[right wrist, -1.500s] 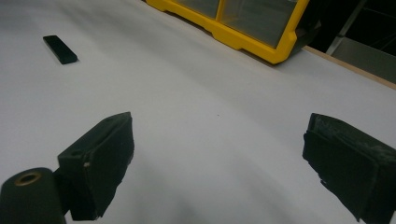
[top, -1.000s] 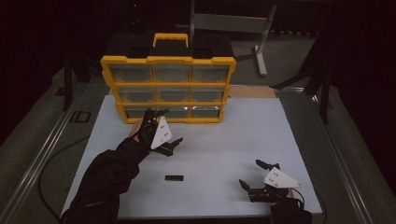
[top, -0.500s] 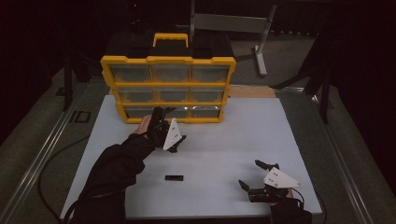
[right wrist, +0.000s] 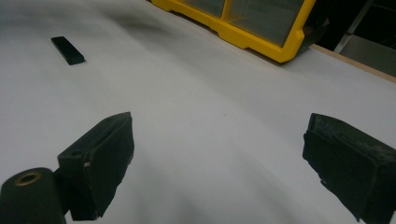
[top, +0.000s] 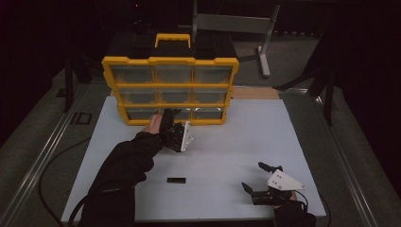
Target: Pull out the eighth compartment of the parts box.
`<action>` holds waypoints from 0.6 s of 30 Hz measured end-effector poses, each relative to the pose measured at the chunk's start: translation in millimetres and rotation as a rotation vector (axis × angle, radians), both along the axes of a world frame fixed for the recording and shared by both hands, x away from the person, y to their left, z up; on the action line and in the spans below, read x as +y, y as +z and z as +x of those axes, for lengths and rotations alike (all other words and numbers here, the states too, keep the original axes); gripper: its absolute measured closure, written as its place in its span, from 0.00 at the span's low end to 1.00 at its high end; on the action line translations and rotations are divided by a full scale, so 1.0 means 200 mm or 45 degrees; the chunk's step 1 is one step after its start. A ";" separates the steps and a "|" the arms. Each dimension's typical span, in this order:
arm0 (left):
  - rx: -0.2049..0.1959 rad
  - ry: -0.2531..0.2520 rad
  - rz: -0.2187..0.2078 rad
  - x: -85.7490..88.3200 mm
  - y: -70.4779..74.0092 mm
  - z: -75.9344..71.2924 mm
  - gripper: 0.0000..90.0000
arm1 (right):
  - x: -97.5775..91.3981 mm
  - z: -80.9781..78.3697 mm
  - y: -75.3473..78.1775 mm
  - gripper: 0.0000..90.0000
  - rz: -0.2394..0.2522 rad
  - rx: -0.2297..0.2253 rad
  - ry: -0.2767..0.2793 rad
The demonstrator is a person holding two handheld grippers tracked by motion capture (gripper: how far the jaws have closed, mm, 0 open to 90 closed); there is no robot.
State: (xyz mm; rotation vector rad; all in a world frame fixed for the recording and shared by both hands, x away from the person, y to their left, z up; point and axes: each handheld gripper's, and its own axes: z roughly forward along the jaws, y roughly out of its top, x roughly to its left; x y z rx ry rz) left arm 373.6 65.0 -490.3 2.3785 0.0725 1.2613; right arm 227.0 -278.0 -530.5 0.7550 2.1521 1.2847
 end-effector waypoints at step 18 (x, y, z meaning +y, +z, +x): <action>-0.157 -0.052 0.056 -0.01 -0.04 0.09 0.22 | 0.00 0.00 0.01 0.10 0.021 -0.002 0.001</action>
